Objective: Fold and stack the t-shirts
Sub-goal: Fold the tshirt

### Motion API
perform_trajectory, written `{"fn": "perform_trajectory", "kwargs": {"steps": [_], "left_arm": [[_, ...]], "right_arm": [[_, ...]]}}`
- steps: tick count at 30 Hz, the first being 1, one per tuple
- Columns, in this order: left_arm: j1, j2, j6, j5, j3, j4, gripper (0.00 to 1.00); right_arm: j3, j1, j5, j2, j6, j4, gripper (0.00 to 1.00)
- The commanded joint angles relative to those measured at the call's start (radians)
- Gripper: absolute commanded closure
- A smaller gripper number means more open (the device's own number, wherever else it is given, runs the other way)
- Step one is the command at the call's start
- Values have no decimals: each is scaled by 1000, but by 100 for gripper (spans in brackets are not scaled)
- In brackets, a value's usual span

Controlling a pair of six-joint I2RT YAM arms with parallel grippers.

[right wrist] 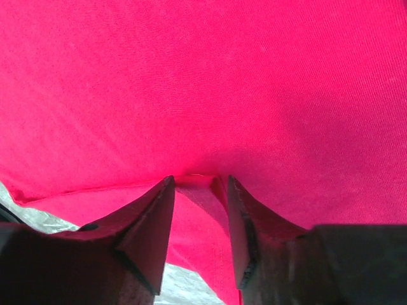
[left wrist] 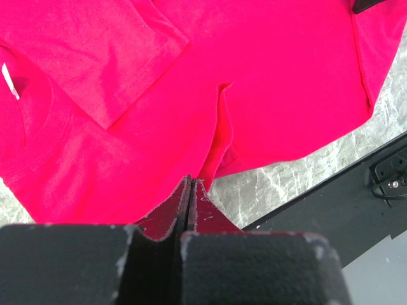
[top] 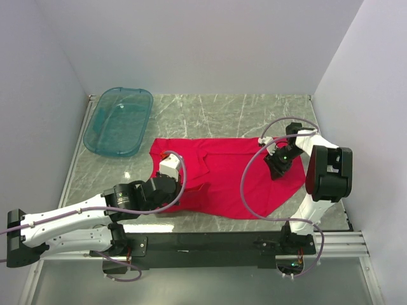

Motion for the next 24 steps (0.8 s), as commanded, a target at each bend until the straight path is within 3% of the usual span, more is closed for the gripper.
{"fn": "perform_trajectory", "kwargs": {"steps": [1, 14, 24], "left_arm": [[5, -12, -8, -2, 23, 0, 99], [7, -14, -5, -20, 51, -29, 99], [5, -20, 20, -41, 103, -64, 99]], "right_arm": [[7, -5, -25, -5, -27, -19, 55], [1, -14, -62, -131, -23, -51, 91], [-88, -60, -82, -306, 49, 13, 98]]}}
